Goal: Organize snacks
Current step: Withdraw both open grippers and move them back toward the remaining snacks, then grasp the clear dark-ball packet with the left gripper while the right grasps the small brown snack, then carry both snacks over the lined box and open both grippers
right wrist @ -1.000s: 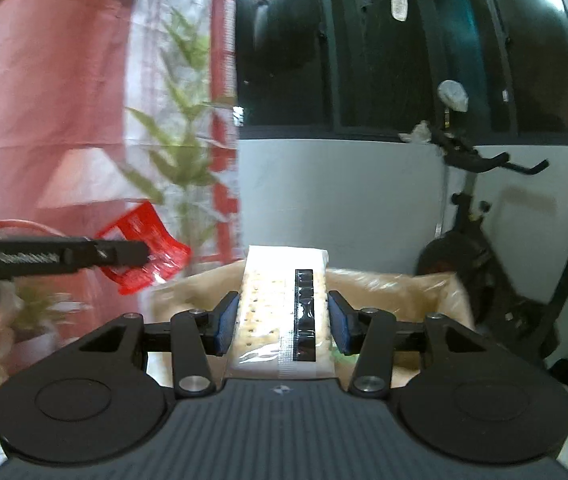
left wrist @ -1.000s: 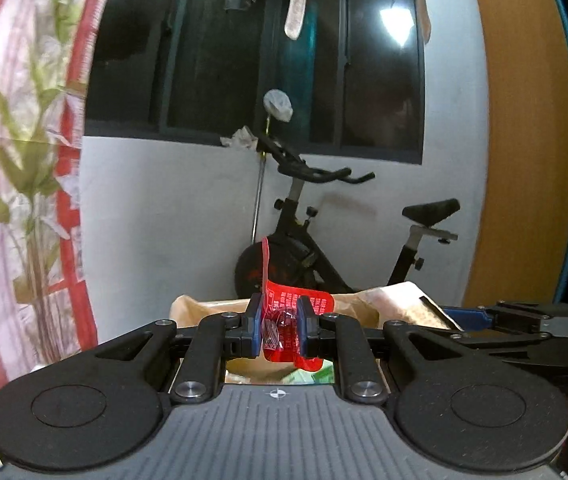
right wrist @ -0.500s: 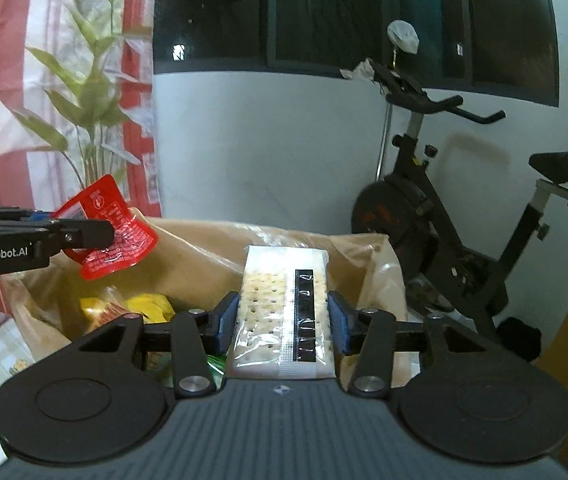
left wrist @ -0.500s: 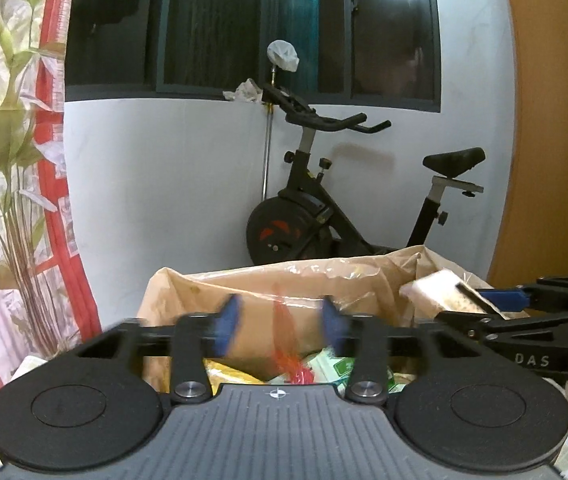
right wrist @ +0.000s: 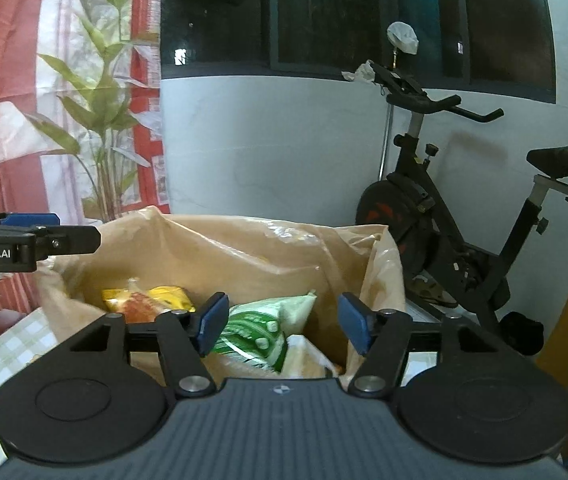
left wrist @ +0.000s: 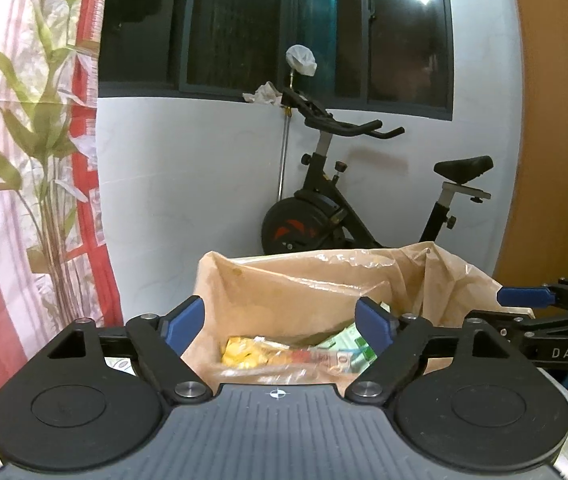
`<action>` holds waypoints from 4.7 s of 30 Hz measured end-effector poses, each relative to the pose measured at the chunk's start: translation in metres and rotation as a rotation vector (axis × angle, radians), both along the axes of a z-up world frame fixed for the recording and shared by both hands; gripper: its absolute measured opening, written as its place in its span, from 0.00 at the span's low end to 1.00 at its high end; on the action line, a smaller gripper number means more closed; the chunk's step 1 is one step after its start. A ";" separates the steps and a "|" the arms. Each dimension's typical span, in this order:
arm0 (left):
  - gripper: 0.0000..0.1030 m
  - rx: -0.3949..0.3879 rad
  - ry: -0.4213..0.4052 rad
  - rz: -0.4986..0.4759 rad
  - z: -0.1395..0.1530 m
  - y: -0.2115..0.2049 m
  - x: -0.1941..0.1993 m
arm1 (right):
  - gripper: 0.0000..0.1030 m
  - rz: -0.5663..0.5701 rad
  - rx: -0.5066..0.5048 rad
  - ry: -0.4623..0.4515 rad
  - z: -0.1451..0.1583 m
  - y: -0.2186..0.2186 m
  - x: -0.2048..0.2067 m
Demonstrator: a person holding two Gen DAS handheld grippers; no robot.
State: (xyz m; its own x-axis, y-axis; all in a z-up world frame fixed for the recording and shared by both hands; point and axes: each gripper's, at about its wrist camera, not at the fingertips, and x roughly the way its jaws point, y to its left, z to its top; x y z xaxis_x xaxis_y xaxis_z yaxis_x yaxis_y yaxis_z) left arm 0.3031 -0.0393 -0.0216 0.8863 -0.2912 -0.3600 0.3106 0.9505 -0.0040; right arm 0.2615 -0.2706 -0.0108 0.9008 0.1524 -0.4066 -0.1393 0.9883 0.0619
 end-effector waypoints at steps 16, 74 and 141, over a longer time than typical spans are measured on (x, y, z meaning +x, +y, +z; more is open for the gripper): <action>0.82 -0.046 0.040 0.019 -0.027 0.062 -0.067 | 0.70 0.066 0.058 -0.099 -0.003 0.006 -0.065; 0.81 -0.026 0.258 0.101 -0.153 0.064 -0.133 | 0.67 -0.002 0.152 0.387 -0.168 0.007 -0.152; 0.63 -0.039 0.313 0.090 -0.162 0.020 -0.106 | 0.19 0.102 0.077 0.181 -0.177 0.023 -0.104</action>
State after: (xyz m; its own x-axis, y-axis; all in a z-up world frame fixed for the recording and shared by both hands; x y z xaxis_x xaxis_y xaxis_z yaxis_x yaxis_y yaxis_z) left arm 0.1976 -0.0195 -0.1841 0.7573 -0.2357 -0.6091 0.2033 0.9713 -0.1232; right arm 0.1570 -0.2473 -0.1878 0.7926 0.2760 -0.5436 -0.2180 0.9610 0.1700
